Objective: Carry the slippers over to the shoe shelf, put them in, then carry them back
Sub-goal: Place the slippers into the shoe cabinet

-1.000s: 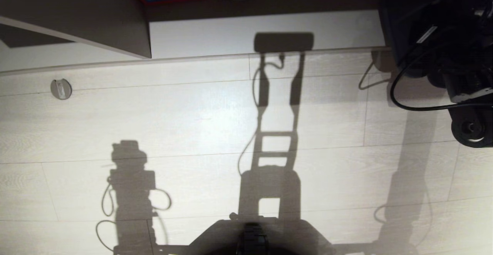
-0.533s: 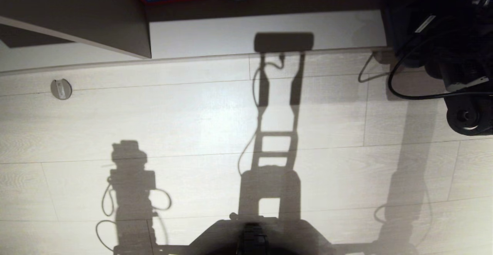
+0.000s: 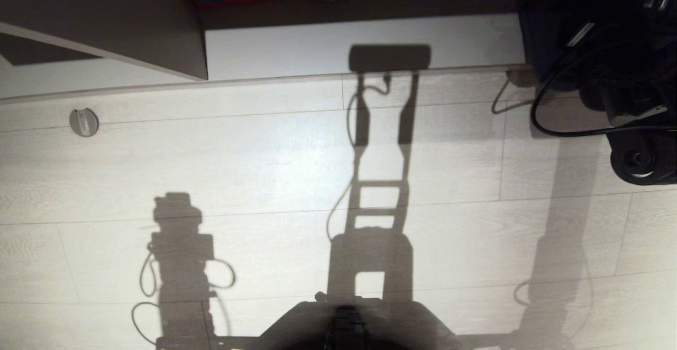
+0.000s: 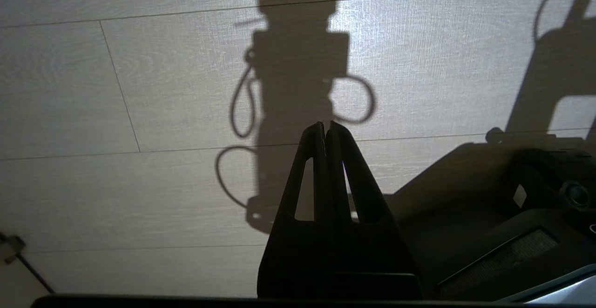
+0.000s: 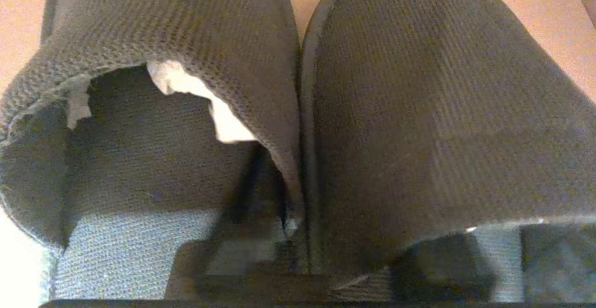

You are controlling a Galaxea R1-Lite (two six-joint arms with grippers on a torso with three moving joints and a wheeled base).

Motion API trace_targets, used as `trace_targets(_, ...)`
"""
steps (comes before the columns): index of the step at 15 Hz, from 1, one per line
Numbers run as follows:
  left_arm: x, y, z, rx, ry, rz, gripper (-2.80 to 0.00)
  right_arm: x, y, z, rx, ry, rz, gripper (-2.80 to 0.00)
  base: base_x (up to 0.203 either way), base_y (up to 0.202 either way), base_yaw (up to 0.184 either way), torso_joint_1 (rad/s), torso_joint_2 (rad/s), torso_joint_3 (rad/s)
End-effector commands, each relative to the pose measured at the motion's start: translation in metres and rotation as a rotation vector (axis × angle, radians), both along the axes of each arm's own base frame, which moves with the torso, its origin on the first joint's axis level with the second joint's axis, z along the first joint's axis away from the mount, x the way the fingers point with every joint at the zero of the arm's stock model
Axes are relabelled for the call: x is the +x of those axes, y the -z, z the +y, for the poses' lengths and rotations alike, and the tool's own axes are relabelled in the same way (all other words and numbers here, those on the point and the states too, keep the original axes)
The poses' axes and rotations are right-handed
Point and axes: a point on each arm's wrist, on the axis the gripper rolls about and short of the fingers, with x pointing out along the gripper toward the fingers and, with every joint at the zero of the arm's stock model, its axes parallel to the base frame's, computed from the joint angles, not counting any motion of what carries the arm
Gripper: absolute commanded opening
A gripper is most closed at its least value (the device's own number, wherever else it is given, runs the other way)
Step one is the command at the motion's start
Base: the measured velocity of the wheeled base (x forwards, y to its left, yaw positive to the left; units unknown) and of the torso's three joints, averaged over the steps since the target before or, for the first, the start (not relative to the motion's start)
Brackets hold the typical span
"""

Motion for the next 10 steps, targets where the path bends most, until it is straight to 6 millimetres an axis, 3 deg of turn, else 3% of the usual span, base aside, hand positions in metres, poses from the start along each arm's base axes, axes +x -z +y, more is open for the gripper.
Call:
trace_targets(1,0.0,0.0,0.0,0.0,-0.001,-0.001,-2.8,-0.001,-0.002,0.0,-0.001,0.0,-0.011,0.0,0.0,0.0,0.0,0.0,0.0,0.0)
trace_targets(10,0.0,0.0,0.0,0.0,-0.001,-0.001,-2.8,-0.014,-0.012,0.0,-0.002,-0.002,-0.035,0.0,0.0,0.0,0.0,0.0,0.0,0.0)
